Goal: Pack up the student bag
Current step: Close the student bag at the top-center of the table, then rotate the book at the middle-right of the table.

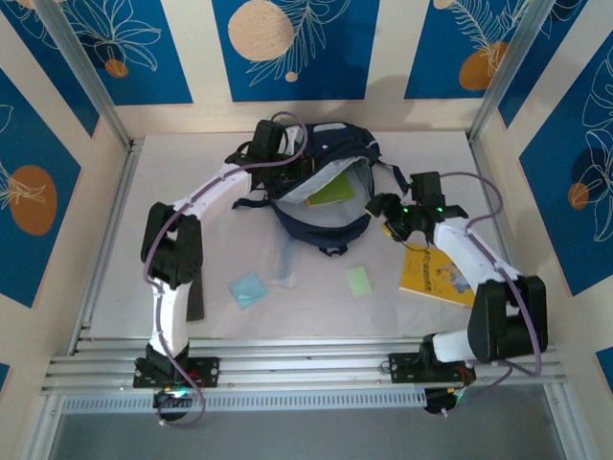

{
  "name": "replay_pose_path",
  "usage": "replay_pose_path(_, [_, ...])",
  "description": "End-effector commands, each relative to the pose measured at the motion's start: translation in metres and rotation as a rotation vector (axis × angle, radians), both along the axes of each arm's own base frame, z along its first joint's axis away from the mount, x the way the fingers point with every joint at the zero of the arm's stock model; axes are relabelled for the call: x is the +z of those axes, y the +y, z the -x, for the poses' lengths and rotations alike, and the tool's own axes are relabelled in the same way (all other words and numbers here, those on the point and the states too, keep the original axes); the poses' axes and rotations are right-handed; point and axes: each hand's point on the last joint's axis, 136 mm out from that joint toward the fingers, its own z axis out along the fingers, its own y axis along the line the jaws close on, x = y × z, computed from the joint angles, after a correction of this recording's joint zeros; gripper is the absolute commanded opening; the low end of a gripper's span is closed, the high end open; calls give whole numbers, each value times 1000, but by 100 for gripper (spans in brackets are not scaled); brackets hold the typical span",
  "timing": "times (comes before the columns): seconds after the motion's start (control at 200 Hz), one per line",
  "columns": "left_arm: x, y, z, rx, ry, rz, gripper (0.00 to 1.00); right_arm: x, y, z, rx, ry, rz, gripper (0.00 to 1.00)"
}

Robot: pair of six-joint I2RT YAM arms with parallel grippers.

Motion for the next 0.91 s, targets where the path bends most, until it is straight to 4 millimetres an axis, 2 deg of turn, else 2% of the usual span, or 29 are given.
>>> replay_pose_path(0.0, [21, 40, -8, 99, -74, -94, 0, -33, -33, 58, -75, 205, 62, 71])
replay_pose_path(0.06, [15, 42, 1, 87, -51, -116, 1, -37, -40, 69, -133, 225, 42, 74])
replay_pose_path(0.135, [10, 40, 15, 69, -27, -125, 21, -42, -45, 83, -192, 255, 25, 81])
replay_pose_path(0.17, [9, 39, 21, 62, -22, -129, 31, -44, -48, 90, -211, 269, 31, 85])
replay_pose_path(0.185, [8, 39, 25, 58, -19, -133, 35, -45, -50, 93, -220, 278, 37, 92])
replay_pose_path(0.205, [8, 39, 29, 57, -18, -138, 40, -46, -53, 98, -236, 296, 46, 93])
replay_pose_path(0.23, [8, 40, 33, 59, -18, -147, 44, -48, -57, 104, -257, 317, 59, 94])
replay_pose_path(0.255, [9, 41, 37, 63, -20, -156, 49, -49, -60, 110, -275, 333, 70, 100])
replay_pose_path(0.345, [12, 44, 51, 72, -36, -171, 60, -51, -70, 128, -355, 384, 69, 99])
replay_pose_path(0.445, [19, 42, 65, 71, -58, -141, 61, -54, -77, 142, -459, 416, 12, 99])
replay_pose_path(0.565, [22, 35, 79, 63, -67, -101, 61, -60, -85, 146, -526, 408, -8, 99])
replay_pose_path(0.725, [20, 23, 88, 43, -55, -52, 61, -73, -94, 141, -580, 433, -59, 99])
replay_pose_path(0.9, [13, 20, 93, 45, -35, -34, 61, -84, -111, 131, -682, 452, -119, 99])
